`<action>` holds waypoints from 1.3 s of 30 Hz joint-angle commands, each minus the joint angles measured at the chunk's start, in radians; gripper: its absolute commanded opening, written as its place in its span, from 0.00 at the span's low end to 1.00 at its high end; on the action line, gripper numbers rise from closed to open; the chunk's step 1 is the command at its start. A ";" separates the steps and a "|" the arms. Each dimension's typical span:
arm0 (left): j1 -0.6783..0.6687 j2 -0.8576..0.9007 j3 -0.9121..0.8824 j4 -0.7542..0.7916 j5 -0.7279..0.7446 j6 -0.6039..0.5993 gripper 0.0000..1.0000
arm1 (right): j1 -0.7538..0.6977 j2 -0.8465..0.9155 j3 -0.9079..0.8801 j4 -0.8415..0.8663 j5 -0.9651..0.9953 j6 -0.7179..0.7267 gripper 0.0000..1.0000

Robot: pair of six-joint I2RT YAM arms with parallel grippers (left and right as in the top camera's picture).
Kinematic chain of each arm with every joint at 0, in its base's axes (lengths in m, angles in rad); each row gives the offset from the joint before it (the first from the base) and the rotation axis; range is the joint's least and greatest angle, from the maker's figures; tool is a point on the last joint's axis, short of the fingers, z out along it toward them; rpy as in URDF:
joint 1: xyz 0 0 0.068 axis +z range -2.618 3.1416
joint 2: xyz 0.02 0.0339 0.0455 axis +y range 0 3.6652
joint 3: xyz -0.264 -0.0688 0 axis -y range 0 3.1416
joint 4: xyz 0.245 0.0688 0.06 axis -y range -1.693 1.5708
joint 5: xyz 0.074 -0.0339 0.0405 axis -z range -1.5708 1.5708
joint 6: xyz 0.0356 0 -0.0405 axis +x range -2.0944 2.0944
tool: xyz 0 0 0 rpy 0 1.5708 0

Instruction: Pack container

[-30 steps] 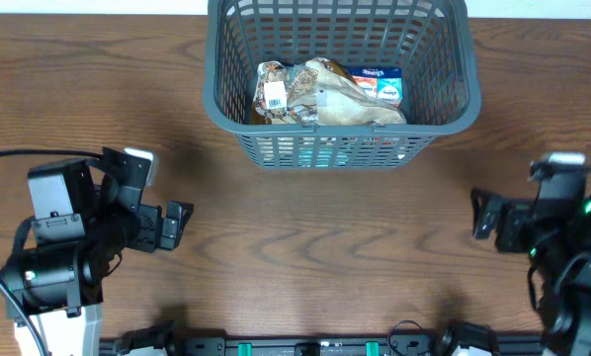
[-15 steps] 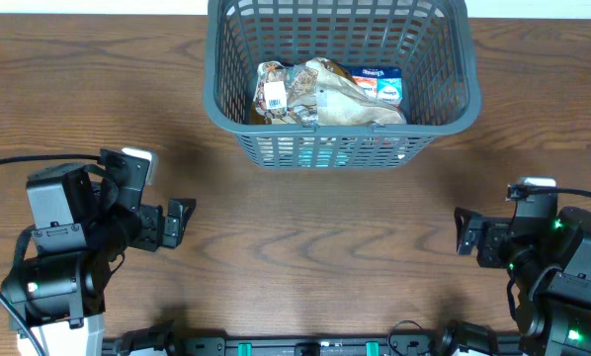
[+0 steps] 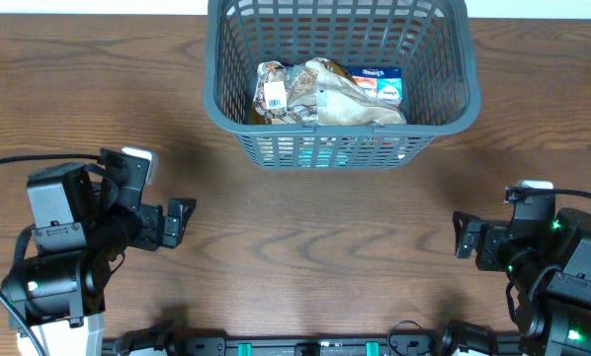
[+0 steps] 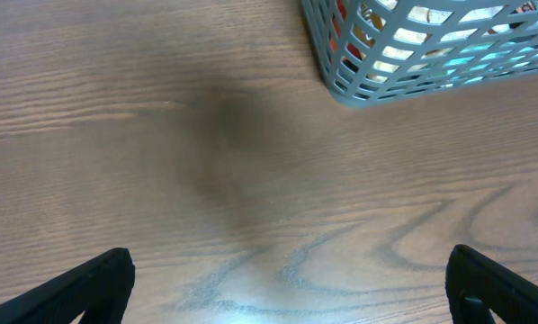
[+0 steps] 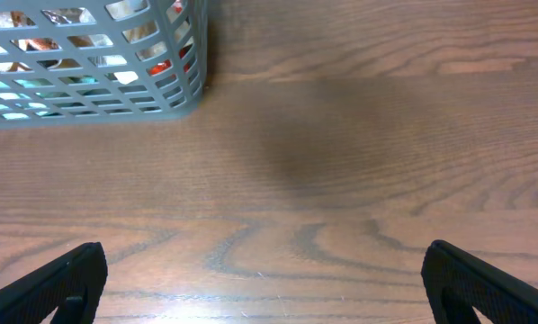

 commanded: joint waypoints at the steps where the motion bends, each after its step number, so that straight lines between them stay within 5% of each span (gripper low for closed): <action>1: 0.004 0.003 -0.002 0.004 0.010 -0.005 0.99 | 0.017 -0.005 -0.008 -0.004 -0.011 0.013 0.99; 13: 0.004 0.003 -0.002 0.004 0.010 -0.005 0.99 | 0.298 -0.236 -0.066 0.132 -0.061 0.073 0.99; 26: 0.004 0.003 -0.002 0.004 0.010 -0.005 0.99 | 0.410 -0.567 -0.505 0.668 -0.012 0.013 0.99; 39: 0.004 0.003 -0.002 0.004 0.010 -0.005 0.98 | 0.410 -0.645 -0.845 1.149 0.096 0.013 0.99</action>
